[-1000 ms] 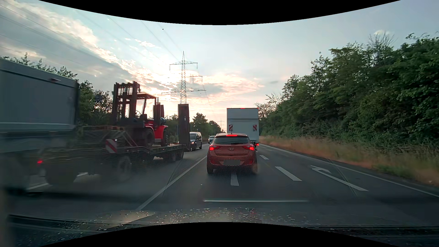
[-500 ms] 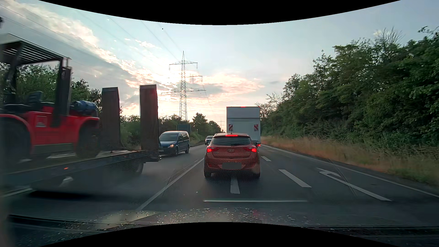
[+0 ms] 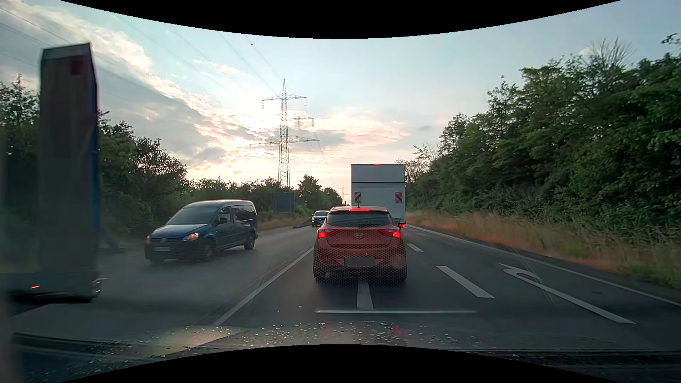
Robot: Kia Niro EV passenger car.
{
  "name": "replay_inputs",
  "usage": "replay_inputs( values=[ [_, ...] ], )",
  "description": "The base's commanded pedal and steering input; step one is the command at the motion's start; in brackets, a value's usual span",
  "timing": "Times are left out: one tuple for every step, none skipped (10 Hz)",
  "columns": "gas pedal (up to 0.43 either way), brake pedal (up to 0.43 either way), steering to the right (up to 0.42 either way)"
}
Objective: Follow the waypoints while adhering to traffic rules and regulations
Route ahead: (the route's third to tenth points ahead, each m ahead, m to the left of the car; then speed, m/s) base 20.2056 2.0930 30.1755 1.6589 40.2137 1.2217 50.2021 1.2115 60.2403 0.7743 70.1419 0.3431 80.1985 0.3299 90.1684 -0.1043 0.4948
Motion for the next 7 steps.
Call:
replay_inputs(
  values=[
    [0.0, 0.238, -0.005],
    [0.0, 0.238, -0.005],
    [0.0, 0.238, -0.005],
    [0.0, 0.238, -0.005],
    [0.0, 0.232, -0.005],
    [0.0, 0.226, -0.005],
    [0.0, 0.232, -0.005]
  ],
)
